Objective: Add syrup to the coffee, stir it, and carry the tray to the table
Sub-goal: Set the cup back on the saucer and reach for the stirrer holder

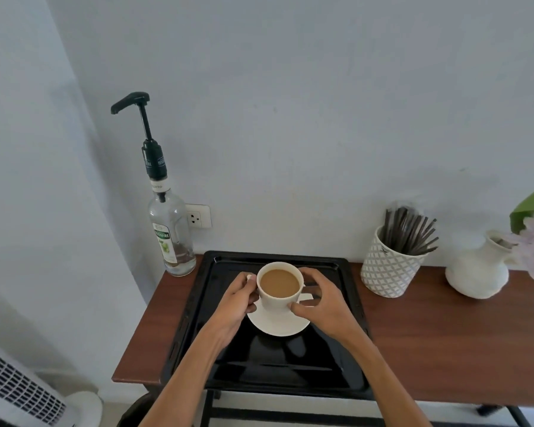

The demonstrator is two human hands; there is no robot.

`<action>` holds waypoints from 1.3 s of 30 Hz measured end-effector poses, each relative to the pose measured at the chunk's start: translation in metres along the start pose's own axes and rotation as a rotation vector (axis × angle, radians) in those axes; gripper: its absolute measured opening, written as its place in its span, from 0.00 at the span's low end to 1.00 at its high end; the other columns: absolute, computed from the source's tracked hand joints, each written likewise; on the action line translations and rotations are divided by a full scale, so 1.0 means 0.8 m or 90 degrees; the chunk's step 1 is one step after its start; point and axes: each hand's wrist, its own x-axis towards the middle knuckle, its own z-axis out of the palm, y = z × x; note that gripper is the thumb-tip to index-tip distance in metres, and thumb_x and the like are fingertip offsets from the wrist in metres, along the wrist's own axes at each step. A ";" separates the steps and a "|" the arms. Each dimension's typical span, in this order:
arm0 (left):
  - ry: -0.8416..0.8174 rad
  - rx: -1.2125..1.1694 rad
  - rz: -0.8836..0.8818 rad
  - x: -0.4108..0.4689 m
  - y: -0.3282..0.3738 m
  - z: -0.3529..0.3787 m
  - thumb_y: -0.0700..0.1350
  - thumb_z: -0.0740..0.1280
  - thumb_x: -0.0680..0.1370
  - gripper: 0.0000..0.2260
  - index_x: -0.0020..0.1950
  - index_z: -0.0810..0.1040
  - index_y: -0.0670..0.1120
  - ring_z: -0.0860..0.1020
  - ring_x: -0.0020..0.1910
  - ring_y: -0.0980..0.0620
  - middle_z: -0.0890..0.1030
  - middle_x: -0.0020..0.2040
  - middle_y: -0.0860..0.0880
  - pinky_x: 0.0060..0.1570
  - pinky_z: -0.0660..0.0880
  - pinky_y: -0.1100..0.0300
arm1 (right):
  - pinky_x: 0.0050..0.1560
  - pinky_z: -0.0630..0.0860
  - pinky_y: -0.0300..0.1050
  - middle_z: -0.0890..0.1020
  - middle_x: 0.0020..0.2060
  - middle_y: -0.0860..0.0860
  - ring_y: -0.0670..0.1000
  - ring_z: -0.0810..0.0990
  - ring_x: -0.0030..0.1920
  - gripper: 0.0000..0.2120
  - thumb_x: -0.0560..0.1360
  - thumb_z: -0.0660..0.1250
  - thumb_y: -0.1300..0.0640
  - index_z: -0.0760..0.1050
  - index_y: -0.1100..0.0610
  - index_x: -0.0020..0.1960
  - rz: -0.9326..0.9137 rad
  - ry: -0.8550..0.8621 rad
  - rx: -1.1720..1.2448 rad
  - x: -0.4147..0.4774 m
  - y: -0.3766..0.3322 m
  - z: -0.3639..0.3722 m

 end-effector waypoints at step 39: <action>-0.044 0.023 -0.032 0.038 -0.026 -0.009 0.46 0.57 0.85 0.11 0.55 0.76 0.42 0.65 0.31 0.57 0.70 0.38 0.50 0.29 0.61 0.63 | 0.39 0.79 0.47 0.81 0.40 0.43 0.45 0.81 0.40 0.10 0.79 0.68 0.54 0.79 0.46 0.60 0.046 0.370 -0.307 -0.007 -0.029 -0.139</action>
